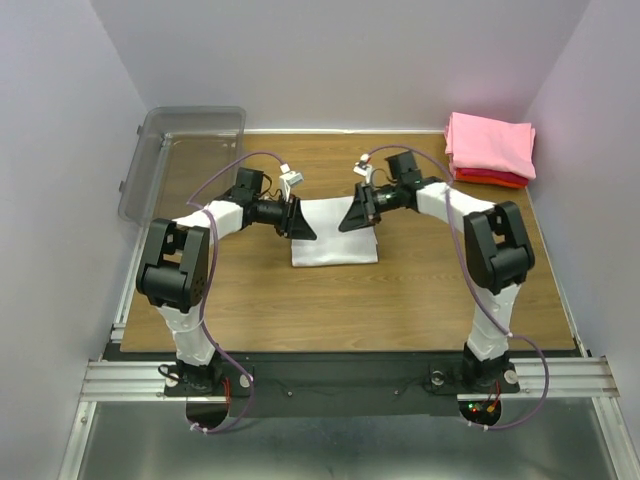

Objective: Fold and stack the t-shirts
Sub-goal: Fold the tshirt

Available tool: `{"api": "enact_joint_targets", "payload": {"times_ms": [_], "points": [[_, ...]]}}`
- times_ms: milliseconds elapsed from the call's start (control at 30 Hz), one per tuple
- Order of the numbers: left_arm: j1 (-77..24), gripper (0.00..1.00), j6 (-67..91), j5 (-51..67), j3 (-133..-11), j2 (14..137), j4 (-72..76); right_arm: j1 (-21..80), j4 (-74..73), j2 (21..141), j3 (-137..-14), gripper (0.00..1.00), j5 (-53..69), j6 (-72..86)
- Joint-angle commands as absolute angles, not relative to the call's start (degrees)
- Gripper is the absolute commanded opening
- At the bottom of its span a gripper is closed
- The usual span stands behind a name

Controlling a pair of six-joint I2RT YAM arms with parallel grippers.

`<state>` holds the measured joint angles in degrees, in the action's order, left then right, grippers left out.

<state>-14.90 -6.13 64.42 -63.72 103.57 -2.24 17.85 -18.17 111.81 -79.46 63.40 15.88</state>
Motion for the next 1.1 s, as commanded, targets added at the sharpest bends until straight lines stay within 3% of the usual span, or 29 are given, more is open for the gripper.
{"api": "enact_joint_targets", "payload": {"times_ms": [0,300,467,667,1067], "points": [[-14.2,0.34,-5.4,65.7,-62.7,103.0,-0.4,23.9,-11.7,117.7,-81.3,0.31,61.9,21.6],[-12.6,0.34,-10.4,64.6,-62.1,100.7,-5.9,23.7,-5.4,131.7,-78.5,0.28,60.8,26.0],[-12.6,0.34,-10.5,64.5,-63.1,101.2,-6.5,23.8,-3.8,129.7,-79.1,0.28,65.2,29.2],[-12.7,0.34,-7.6,62.4,-74.3,104.1,-6.3,21.9,-3.9,118.0,-89.0,0.32,68.1,31.1],[-12.7,0.34,-1.2,56.8,-88.8,119.1,-1.3,10.7,-4.0,130.9,-98.0,0.32,67.1,30.2]]}}
